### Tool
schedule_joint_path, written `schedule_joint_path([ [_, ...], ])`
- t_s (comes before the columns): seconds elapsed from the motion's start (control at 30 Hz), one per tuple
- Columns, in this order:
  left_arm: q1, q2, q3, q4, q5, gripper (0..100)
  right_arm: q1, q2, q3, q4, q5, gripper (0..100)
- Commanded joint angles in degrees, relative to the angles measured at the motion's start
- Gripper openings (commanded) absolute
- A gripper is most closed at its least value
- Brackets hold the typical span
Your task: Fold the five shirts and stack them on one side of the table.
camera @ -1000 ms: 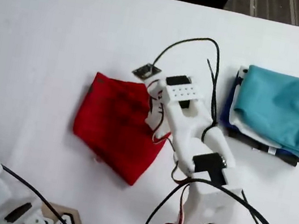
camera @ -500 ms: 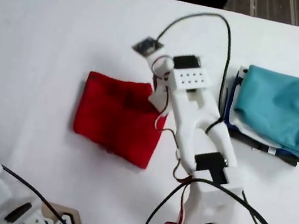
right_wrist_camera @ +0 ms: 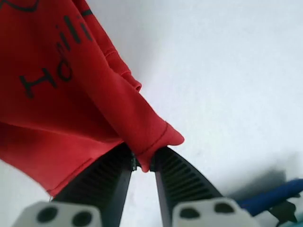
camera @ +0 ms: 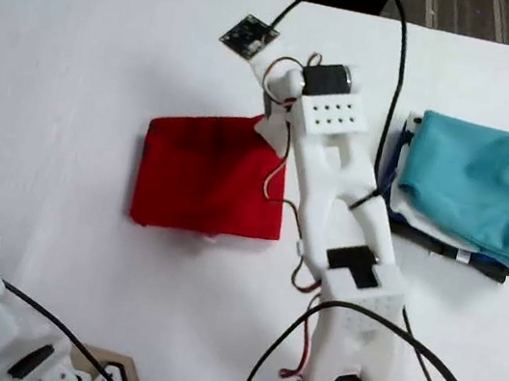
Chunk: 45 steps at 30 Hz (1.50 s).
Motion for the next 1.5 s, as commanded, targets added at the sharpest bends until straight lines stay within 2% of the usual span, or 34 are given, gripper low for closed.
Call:
schedule_joint_path([
  [0.0,0.35,-0.88,-0.04,-0.88,0.53,3,0.48,3.56,-6.68,-1.27,0.44,2.0],
  [0.2,0.35,-0.88,-0.04,-0.88,0.53,3,0.48,8.57,-15.56,2.86,0.18,2.8],
  [0.37,0.35,-0.88,-0.04,-0.88,0.53,3,0.75,8.57,-23.82,8.04,-0.09,19.1],
  [0.57,0.35,-0.88,-0.04,-0.88,0.53,3,-1.01,8.57,-29.45,11.91,-6.68,16.2],
  [0.63,0.35,-0.88,-0.04,-0.88,0.53,3,-2.51,9.01,-28.22,12.79,-10.29,11.8],
  [0.7,0.35,-0.88,-0.04,-0.88,0.53,3,-4.53,8.84,-25.05,13.23,-14.15,1.6],
  [0.77,0.35,-0.88,-0.04,-0.88,0.53,3,-6.99,8.4,-20.66,13.41,-17.05,4.6],
  [0.87,0.35,-0.88,-0.04,-0.88,0.53,3,-11.56,6.73,-13.19,13.23,-17.58,9.3],
  [1.13,0.35,-0.88,-0.04,-0.88,0.53,3,-22.29,3.38,-2.46,11.65,-17.67,9.4],
  [1.33,0.35,-0.88,-0.04,-0.88,0.53,3,-23.16,2.95,11.78,0.04,-17.85,9.4],
  [1.47,0.35,-0.88,-0.04,-0.88,0.53,3,-22.99,-0.13,13.36,-1.36,-17.85,9.4],
])
